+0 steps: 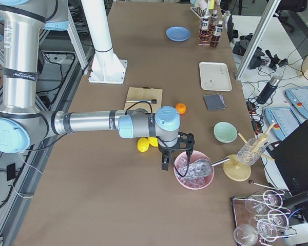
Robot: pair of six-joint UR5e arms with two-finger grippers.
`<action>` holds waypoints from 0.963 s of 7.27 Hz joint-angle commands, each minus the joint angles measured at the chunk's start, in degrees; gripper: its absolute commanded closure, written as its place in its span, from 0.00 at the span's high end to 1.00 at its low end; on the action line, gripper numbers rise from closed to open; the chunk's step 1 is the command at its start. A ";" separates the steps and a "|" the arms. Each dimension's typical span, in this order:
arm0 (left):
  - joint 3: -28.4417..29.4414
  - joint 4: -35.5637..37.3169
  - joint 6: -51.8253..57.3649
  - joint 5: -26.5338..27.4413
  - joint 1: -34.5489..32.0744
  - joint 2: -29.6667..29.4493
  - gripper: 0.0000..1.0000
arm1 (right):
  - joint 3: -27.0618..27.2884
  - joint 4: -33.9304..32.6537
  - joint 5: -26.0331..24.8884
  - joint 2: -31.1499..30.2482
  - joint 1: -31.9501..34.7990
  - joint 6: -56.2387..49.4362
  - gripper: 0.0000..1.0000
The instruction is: Pick orange to plate
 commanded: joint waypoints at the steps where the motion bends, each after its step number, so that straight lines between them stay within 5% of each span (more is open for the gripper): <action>1: -0.01 -0.06 -0.01 0.00 0.00 0.01 0.98 | 0.06 0.00 0.12 -0.03 0.00 -0.04 1.00; 7: -0.02 0.11 -0.18 0.00 0.09 -0.52 0.98 | 0.06 0.00 0.21 -0.20 0.00 -0.04 1.00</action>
